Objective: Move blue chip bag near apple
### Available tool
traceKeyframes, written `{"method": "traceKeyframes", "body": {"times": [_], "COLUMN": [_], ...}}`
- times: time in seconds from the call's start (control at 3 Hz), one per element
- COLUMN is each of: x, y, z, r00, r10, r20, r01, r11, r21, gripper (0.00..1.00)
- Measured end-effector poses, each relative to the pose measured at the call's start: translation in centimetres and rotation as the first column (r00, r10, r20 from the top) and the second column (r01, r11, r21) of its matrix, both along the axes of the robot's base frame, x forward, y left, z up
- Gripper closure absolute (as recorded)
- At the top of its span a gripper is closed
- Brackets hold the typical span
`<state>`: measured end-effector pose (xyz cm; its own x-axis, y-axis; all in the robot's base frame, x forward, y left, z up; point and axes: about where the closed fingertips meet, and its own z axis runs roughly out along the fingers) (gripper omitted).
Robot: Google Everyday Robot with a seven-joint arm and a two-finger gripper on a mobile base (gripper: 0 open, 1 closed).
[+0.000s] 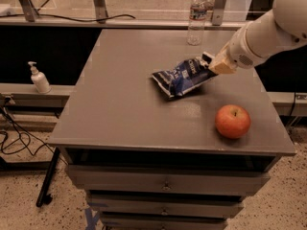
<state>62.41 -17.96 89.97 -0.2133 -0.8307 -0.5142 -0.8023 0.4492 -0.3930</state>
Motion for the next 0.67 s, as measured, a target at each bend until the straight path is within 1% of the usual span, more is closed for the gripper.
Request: {"method": "traceKeyframes", "body": {"times": [0.33, 0.67], "x": [-1.3, -1.7], "y": [-1.8, -3.3], "z": [0.1, 0.4], "r00": [0.9999, 0.9998], "r10": [0.008, 0.013], "r20": [-0.012, -0.014], "r01": [-0.009, -0.014], "r11": [0.999, 0.996], "r21": [-0.049, -0.089], "gripper": [1.00, 1.00]}}
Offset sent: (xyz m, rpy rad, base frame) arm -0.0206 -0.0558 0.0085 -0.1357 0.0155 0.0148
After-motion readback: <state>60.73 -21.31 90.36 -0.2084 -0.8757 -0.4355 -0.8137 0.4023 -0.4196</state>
